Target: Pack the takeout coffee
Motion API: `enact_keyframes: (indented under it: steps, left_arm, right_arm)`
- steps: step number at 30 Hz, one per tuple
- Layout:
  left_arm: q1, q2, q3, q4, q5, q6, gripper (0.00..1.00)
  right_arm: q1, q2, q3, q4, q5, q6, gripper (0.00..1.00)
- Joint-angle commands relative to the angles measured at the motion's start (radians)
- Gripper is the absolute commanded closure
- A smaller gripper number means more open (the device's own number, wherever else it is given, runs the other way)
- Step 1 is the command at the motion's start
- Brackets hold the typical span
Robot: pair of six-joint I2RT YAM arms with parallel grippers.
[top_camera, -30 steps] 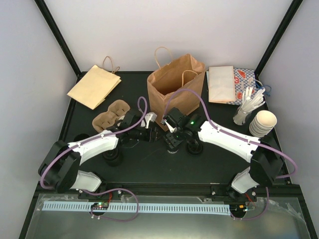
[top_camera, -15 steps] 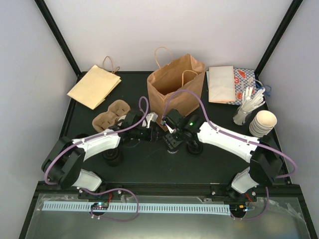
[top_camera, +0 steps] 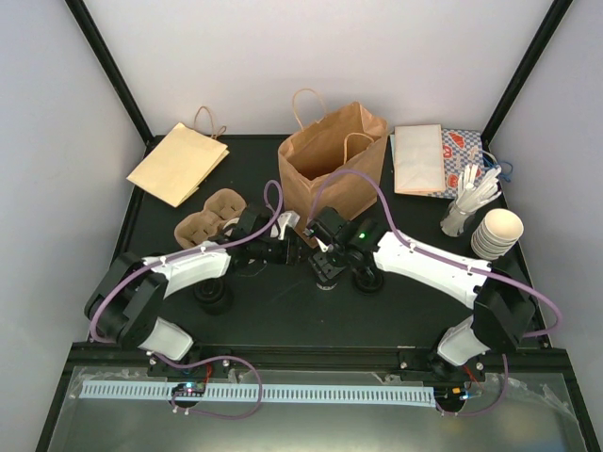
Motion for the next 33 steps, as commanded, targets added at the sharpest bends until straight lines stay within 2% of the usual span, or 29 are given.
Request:
enact_keyframes:
  steps: [1, 7, 19, 26, 33]
  left_arm:
    - [-0.03, 0.05, 0.025, -0.003, -0.002, -0.003, 0.56]
    - [-0.033, 0.073, 0.069, -0.001, 0.021, -0.009, 0.56]
    - [-0.064, 0.136, 0.106, -0.032, 0.05, 0.012, 0.56]
    - [-0.073, 0.179, 0.12, -0.044, 0.07, 0.026, 0.56]
    - [-0.089, 0.214, 0.157, -0.109, 0.088, 0.073, 0.56]
  right_arm:
    - [0.039, 0.087, -0.116, -0.094, -0.222, 0.018, 0.35]
    - [0.053, 0.047, -0.131, -0.076, -0.257, 0.008, 0.35]
    - [0.07, 0.063, -0.116, -0.078, -0.231, -0.001, 0.35]
    - [0.08, 0.067, -0.115, -0.063, -0.268, -0.019, 0.35]
    - [0.086, 0.06, -0.125, -0.055, -0.272, -0.019, 0.35]
